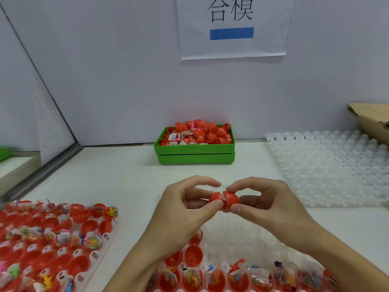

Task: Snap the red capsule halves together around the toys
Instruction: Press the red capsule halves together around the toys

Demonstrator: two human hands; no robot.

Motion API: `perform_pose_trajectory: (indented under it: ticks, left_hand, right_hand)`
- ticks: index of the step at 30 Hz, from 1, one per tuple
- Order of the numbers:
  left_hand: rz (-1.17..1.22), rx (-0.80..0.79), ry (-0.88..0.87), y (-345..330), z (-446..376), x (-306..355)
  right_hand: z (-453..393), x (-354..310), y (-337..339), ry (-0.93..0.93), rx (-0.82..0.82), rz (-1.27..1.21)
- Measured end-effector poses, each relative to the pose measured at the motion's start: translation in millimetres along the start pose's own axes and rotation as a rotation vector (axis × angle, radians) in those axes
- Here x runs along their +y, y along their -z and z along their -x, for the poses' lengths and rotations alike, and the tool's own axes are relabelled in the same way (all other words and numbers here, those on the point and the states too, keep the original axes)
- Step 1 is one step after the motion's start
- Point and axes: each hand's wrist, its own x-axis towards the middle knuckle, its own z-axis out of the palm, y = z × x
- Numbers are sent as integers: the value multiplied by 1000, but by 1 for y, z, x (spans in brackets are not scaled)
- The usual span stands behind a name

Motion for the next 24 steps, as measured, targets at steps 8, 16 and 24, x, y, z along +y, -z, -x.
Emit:
perform_pose_trajectory:
  ticks: [8, 16, 24]
  left_hand:
    - [30, -11, 22, -2, -1, -3]
    - [146, -53, 33, -3, -1, -5]
    - [212, -64, -11, -4, -1, -4]
  right_hand:
    - [1, 0, -2, 52, -39, -16]
    - [1, 4, -5, 116, 7, 34]
    - [-1, 4, -4, 179, 71, 78]
